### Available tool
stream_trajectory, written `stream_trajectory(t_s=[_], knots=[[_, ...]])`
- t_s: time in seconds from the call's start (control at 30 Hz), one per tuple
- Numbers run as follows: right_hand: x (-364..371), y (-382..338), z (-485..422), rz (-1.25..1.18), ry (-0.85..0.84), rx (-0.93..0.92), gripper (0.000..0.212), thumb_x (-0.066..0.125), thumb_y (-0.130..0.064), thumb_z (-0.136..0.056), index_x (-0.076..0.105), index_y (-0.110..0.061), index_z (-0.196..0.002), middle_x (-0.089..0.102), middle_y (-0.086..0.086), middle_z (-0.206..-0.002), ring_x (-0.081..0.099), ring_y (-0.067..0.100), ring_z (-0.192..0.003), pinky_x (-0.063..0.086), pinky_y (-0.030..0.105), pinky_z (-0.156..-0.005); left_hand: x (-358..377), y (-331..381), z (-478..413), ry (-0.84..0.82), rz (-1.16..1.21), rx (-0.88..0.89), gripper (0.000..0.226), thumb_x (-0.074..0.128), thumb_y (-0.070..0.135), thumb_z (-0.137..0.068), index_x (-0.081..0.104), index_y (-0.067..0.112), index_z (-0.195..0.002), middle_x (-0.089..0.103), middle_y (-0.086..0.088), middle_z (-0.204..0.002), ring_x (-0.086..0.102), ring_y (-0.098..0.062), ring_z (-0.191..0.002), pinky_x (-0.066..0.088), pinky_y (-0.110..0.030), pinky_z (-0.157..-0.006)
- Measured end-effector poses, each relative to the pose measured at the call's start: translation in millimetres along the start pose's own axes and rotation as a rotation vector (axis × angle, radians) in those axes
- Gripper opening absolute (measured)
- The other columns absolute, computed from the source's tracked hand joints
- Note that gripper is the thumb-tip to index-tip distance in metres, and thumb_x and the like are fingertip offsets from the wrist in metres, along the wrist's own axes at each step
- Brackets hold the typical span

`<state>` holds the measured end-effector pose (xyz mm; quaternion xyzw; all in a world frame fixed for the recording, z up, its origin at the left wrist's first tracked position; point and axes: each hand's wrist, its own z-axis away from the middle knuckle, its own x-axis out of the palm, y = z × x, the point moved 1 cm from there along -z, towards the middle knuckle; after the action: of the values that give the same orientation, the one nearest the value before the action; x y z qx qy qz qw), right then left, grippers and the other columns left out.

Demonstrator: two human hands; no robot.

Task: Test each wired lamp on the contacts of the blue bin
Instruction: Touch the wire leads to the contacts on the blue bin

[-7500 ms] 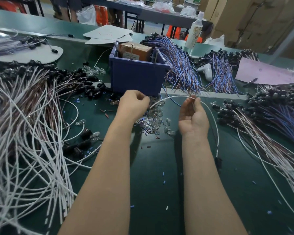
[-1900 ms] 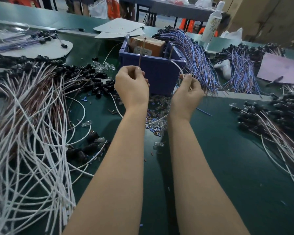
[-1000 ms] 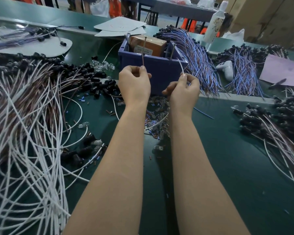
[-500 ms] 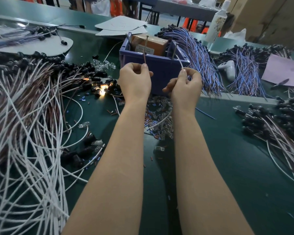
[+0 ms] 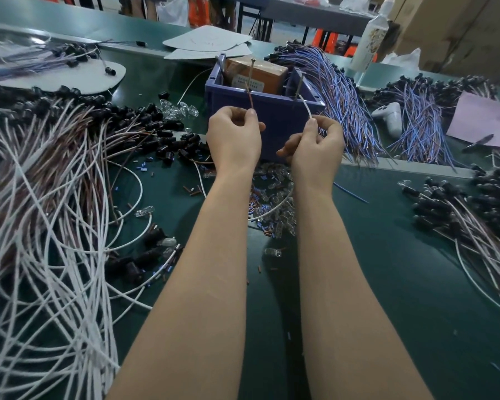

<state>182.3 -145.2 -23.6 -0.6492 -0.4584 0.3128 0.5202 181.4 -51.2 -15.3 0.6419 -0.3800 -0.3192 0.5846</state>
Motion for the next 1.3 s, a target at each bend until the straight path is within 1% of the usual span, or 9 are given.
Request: stream_trajectory(t_s=[0.07,0.2,0.27,0.5,0.67,0.9,1.13,1.2,1.3], knots=[[0.6,0.2,0.2,-0.001,0.002,-0.002,0.01,0.037,-0.014,-0.102,0.046,-0.01,-0.104,0.054,-0.001,-0.055,0.052,0.008,-0.042,0.05,0.027,-0.053,-0.2,-0.2,0.1,-0.002,-0.005,-0.002,0.011,0.054,0.019,-0.094,0.06,0.011,-0.09,0.066,0.006,-0.071,0.054,-0.004,-0.06,0.052,-0.034,-0.077],[1.9,0.6,1.1,-0.01,-0.005,0.0,0.008,0.036,-0.013,-0.102,0.044,-0.011,-0.1,0.053,-0.003,-0.051,0.051,0.007,-0.038,0.054,0.039,-0.063,-0.8,0.0,0.9,-0.01,-0.012,0.0,0.011,0.054,0.019,-0.094,0.059,0.012,-0.087,0.066,0.006,-0.07,0.054,-0.008,-0.062,0.053,-0.037,-0.081],[2.0,0.4,1.6,-0.016,-0.006,-0.003,0.008,0.037,-0.013,-0.102,0.044,-0.012,-0.099,0.053,-0.004,-0.05,0.05,0.006,-0.038,0.054,0.04,-0.063,-0.7,0.0,1.0,-0.011,-0.005,-0.002,0.01,0.054,0.019,-0.094,0.058,0.013,-0.087,0.066,0.005,-0.071,0.053,-0.008,-0.061,0.052,-0.036,-0.08],[1.2,0.9,2.5,-0.012,0.008,-0.002,0.011,0.036,-0.012,-0.101,0.046,-0.013,-0.097,0.053,0.0,-0.054,0.05,0.01,-0.04,0.048,0.03,-0.054,-1.1,-0.2,1.0,0.024,0.019,0.009,0.011,0.054,0.02,-0.095,0.057,0.015,-0.085,0.067,0.005,-0.072,0.053,-0.006,-0.059,0.051,-0.032,-0.074],[0.3,0.3,3.6,-0.013,0.029,-0.016,0.011,0.036,-0.011,-0.1,0.046,-0.012,-0.097,0.052,0.002,-0.055,0.05,0.014,-0.043,0.044,0.024,-0.047,-0.8,-0.4,-0.7,0.016,0.019,0.007,0.01,0.054,0.019,-0.095,0.058,0.015,-0.086,0.068,0.003,-0.075,0.053,-0.007,-0.061,0.052,-0.035,-0.078],[-0.2,-0.5,4.2,-0.003,0.025,-0.019,0.01,0.036,-0.011,-0.1,0.047,-0.011,-0.098,0.052,0.004,-0.055,0.049,0.016,-0.044,0.043,0.022,-0.046,0.2,-0.2,0.2,0.004,0.028,0.015,0.008,0.053,0.018,-0.095,0.058,0.014,-0.089,0.068,0.002,-0.078,0.053,-0.004,-0.059,0.049,-0.029,-0.071],[0.7,0.6,3.7,-0.003,0.023,-0.001,0.01,0.037,-0.011,-0.1,0.047,-0.012,-0.098,0.052,0.003,-0.056,0.05,0.015,-0.044,0.045,0.023,-0.047,0.8,-1.0,-0.4,-0.008,0.005,0.018,0.008,0.053,0.019,-0.095,0.059,0.014,-0.092,0.068,0.004,-0.076,0.054,-0.002,-0.061,0.051,-0.03,-0.075],[0.0,1.1,3.2,-0.007,0.029,0.008,0.011,0.037,-0.012,-0.1,0.046,-0.014,-0.094,0.052,0.002,-0.055,0.05,0.014,-0.043,0.045,0.023,-0.047,-0.1,-0.8,0.1,-0.005,0.005,0.015,0.008,0.054,0.019,-0.095,0.059,0.013,-0.093,0.068,0.004,-0.076,0.054,-0.001,-0.062,0.051,-0.028,-0.075],[-3.4,-1.4,2.5,-0.01,0.051,0.061,0.017,0.038,-0.012,-0.098,0.044,-0.017,-0.083,0.051,-0.001,-0.052,0.048,0.011,-0.039,0.045,0.027,-0.049,-4.4,2.4,2.9,-0.011,-0.059,0.046,0.01,0.054,0.02,-0.094,0.059,0.017,-0.086,0.066,0.006,-0.072,0.056,0.001,-0.065,0.044,-0.014,-0.065]])
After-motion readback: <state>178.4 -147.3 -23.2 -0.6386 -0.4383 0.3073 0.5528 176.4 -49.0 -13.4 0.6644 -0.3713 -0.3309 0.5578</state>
